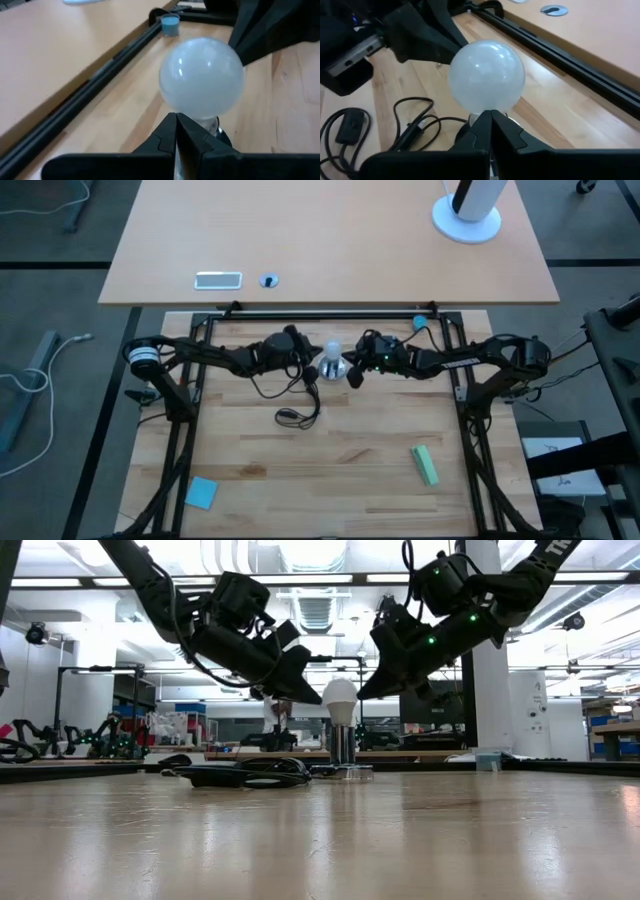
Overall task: Screw lightbulb
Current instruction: Insert the lightbulb into the lamp
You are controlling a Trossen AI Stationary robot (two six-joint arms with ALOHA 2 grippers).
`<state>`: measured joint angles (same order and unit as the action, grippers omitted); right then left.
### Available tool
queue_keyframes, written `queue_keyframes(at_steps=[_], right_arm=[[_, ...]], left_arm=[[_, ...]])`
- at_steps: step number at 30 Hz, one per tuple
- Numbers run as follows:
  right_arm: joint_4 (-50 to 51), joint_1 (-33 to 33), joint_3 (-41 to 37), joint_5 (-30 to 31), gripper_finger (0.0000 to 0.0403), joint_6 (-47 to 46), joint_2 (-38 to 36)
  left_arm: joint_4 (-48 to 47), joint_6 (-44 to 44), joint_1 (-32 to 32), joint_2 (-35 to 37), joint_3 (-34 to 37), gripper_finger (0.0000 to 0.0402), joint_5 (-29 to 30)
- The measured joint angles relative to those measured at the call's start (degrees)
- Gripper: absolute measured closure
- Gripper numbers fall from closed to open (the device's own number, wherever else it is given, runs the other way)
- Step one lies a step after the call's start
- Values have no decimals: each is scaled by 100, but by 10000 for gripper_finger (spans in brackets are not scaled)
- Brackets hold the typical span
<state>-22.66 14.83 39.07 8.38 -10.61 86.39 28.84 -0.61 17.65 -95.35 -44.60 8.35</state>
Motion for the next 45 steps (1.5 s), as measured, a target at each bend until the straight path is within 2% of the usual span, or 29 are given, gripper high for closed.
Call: queue_keyframes(at_steps=[13, 17, 21, 23, 29, 45], right_arm=[[20, -137, 0, 4, 403, -98, 2], [475, -134, 0, 79, 403, -138, -62], [946, -133, -2, 722, 403, -140, -152], [873, -110, -2, 849, 403, -94, -155], [393, 5, -2, 822, 403, 88, -131], [162, 22, 0, 616, 403, 323, -116]], left_arm=[[-6, 16, 2, -7, 9, 399, 13], [-120, 9, 2, 22, 10, 401, 16], [-355, 13, -9, 152, 15, 398, 16], [-336, 23, -49, 166, 16, 398, 16], [-167, 8, -98, 181, 16, 400, 9], [-137, -40, -96, 181, 16, 400, 9]])
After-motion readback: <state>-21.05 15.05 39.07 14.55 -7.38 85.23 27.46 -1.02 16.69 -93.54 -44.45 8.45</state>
